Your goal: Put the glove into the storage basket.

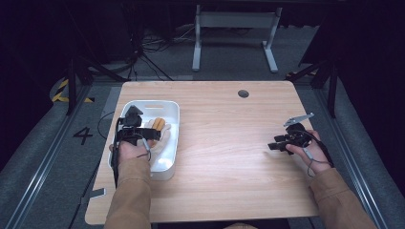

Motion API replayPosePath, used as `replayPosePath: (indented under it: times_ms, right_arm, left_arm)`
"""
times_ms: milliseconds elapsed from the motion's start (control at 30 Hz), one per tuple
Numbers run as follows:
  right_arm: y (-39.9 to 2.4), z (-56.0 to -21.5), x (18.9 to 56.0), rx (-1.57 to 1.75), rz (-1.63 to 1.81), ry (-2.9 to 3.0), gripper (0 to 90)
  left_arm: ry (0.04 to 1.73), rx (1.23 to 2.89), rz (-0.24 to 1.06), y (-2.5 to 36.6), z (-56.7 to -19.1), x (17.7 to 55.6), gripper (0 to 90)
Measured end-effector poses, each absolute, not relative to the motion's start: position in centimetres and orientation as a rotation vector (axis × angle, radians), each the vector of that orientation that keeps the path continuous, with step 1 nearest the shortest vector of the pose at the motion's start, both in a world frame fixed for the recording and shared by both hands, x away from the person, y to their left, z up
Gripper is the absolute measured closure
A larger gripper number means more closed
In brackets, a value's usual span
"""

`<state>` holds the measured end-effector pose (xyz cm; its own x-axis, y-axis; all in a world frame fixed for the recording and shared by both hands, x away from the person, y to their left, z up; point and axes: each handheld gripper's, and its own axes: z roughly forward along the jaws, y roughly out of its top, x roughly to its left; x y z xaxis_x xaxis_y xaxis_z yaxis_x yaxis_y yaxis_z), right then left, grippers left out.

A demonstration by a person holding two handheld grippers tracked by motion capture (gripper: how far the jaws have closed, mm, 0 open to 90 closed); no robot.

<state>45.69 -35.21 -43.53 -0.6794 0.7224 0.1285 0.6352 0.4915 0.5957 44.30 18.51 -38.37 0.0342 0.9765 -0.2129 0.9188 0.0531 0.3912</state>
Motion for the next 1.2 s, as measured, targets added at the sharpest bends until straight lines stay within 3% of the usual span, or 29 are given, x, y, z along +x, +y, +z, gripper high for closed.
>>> replayPosePath:
  times_ms: [200, 400, 800, 1200]
  right_arm:
    - [-35.3, -43.5, 45.7, 1.187, 0.948, 2.591, 45.3]
    - [-35.5, -43.5, 45.7, 1.191, 0.951, 2.586, 45.2]
    - [-36.3, -43.7, 45.3, 1.208, 0.953, 2.567, 45.1]
    - [-37.2, -43.6, 44.9, 1.221, 0.958, 2.54, 44.9]
  left_arm:
    - [1.753, 1.848, 0.255, 18.6, -37.1, 43.8, 0.1]
    - [1.597, 1.805, 0.1, 17.9, -36.0, 44.2, 0.0]
    - [1.307, 1.88, 0.223, 11.0, -33.7, 43.3, 0.0]
    - [1.009, 2.015, 0.118, 5.1, -33.7, 42.4, 0.0]
